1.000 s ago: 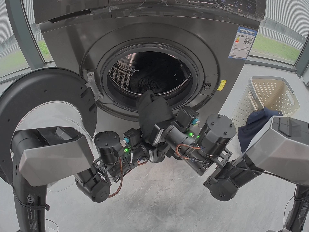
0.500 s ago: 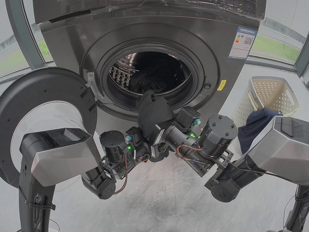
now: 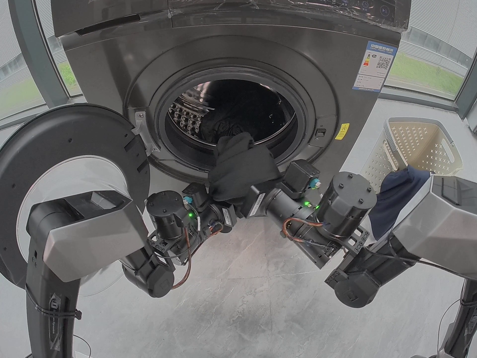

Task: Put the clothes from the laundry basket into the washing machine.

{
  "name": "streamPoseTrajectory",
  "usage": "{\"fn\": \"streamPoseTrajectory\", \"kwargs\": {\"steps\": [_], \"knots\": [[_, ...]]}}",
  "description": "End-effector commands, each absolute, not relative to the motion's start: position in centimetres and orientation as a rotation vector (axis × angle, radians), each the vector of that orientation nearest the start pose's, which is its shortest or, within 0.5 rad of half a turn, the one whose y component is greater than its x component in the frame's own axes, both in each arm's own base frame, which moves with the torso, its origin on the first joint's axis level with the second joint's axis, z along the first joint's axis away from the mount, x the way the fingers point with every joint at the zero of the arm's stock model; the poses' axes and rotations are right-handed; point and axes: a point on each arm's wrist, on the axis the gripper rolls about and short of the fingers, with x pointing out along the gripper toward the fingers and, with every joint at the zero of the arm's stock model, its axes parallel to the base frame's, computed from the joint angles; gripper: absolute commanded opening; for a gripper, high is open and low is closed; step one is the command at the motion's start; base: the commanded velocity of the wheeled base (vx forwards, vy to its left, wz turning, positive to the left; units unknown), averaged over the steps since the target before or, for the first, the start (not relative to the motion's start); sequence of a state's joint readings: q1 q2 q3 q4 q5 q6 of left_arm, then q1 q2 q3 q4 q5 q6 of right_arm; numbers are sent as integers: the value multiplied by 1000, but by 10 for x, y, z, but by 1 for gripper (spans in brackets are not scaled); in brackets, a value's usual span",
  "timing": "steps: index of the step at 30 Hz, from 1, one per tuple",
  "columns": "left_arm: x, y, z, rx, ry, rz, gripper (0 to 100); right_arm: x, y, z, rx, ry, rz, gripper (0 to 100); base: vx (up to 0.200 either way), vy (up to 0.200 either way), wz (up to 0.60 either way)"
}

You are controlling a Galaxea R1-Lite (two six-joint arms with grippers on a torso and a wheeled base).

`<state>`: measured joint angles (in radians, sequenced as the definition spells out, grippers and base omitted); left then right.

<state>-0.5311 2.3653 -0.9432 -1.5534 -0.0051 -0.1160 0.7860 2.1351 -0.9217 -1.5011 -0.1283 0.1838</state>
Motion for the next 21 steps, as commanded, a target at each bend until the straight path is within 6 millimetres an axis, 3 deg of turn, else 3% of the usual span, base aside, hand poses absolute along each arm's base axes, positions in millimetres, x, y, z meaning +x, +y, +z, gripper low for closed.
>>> {"fn": "streamPoseTrajectory", "kwargs": {"steps": [1,4,10,12,18,19,21], "knots": [[355,-200,94,-191,-161,-521,0,293,247,144,310,-190,578,0,0,0,0],[348,-196,111,-220,-187,-527,0,299,233,136,295,-170,536,0,0,0,0],[338,-194,126,-229,-212,-536,0,297,233,130,291,-156,535,0,0,0,0],[334,-192,135,-236,-229,-534,0,298,233,120,280,-126,530,0,0,0,0],[328,-188,137,-235,-223,-534,0,295,234,115,271,-114,537,0,0,0,0],[328,-189,137,-235,-223,-535,0,295,233,116,272,-116,538,100,0,0,0],[327,-189,137,-234,-220,-535,0,292,235,120,280,-126,554,100,0,0,0]]}}
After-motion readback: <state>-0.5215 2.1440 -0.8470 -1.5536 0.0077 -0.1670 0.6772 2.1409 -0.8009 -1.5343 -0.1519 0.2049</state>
